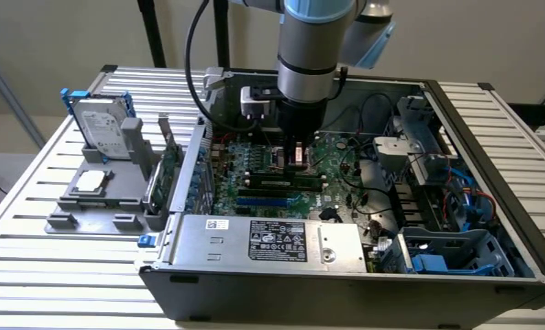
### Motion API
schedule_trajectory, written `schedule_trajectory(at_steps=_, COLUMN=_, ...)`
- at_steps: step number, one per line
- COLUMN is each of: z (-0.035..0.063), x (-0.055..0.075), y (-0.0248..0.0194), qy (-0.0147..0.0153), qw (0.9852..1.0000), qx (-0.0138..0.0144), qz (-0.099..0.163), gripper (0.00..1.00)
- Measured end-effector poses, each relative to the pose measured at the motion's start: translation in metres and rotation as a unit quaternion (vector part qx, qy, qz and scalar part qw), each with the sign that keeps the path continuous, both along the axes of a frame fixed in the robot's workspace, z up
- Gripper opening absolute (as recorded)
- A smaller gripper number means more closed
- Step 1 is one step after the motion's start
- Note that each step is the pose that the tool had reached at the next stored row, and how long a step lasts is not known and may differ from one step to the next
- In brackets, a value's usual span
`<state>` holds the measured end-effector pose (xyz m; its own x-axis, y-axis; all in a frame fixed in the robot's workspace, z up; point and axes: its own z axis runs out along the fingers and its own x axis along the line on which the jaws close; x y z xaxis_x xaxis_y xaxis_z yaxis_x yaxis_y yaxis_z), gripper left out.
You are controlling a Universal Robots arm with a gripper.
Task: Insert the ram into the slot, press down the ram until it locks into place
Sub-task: 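Press down the ram until it locks into place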
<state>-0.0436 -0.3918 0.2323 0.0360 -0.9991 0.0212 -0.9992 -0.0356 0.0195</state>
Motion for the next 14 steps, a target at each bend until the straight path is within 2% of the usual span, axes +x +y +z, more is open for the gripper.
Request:
schedule_trajectory(at_steps=11, z=-0.0052, x=0.000, y=-0.0001, qy=0.0001, qw=1.0000, qx=-0.0002, qz=0.000, gripper=0.11)
schedule_trajectory(at_steps=12, z=-0.0034, x=0.000, y=0.0002, qy=-0.0001, qw=1.0000, qx=0.0009, qz=0.000, gripper=0.11)
schedule_trajectory(at_steps=14, z=0.0055, x=0.000, y=0.0001, qy=0.0006, qw=1.0000, qx=0.0004, qz=0.000, gripper=0.11)
